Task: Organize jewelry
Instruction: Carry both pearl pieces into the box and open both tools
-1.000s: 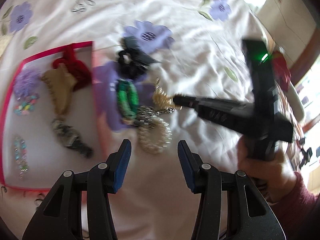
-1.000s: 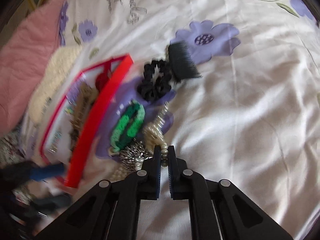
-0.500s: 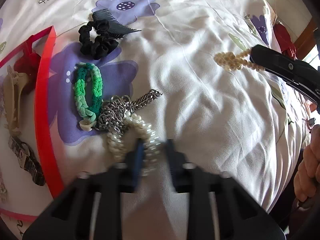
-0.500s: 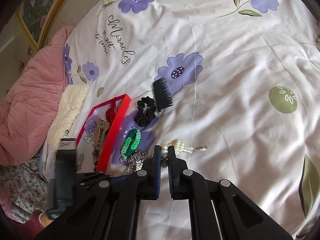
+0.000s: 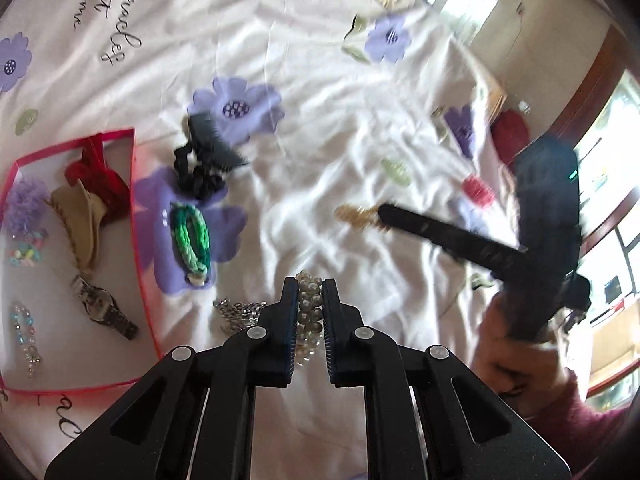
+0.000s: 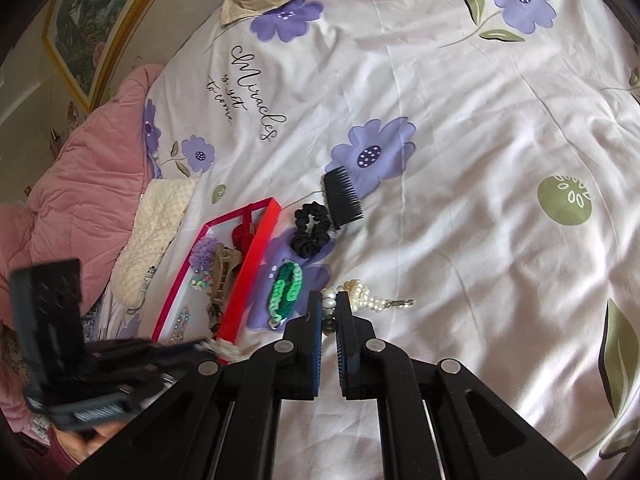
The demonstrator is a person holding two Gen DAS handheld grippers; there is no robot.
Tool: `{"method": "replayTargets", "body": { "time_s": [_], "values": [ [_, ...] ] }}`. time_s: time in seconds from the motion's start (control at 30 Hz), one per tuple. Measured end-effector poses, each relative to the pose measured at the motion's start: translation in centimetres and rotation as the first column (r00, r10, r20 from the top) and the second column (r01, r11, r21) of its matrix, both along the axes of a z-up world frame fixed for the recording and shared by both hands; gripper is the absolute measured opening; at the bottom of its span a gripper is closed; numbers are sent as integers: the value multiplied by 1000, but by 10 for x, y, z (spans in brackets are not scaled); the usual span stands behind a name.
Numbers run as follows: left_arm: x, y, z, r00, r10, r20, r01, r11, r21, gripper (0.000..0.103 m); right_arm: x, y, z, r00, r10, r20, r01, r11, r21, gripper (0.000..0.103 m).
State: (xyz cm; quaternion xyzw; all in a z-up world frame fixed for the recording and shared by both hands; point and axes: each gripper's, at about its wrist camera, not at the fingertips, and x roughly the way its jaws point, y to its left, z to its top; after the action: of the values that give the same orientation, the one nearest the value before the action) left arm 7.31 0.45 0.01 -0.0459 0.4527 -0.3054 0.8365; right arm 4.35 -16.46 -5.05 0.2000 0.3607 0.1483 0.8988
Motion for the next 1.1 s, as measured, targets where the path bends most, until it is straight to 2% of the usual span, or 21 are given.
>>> {"method": "replayTargets", "body": {
  "time_s": [0.27, 0.57, 0.77, 1.1],
  "values": [
    [-1, 17, -7, 999, 43, -24, -43, 999, 18, 10, -10, 13, 4, 1000, 24, 4, -24, 1000, -11, 6],
    [-11, 55, 5, 991, 127, 30, -128, 992, 17, 10, -13, 33, 8, 998, 69, 3, -69, 998, -14, 6],
    [-7, 103, 11, 969, 240, 58, -240, 971, 0, 10, -5, 67, 8, 991, 132, -5, -132, 991, -23, 6],
    [10, 180, 5, 912, 404, 75, -404, 915, -15, 10, 26, 158, 13, 959, 283, 13, -282, 958, -42, 6]
  ]
}}
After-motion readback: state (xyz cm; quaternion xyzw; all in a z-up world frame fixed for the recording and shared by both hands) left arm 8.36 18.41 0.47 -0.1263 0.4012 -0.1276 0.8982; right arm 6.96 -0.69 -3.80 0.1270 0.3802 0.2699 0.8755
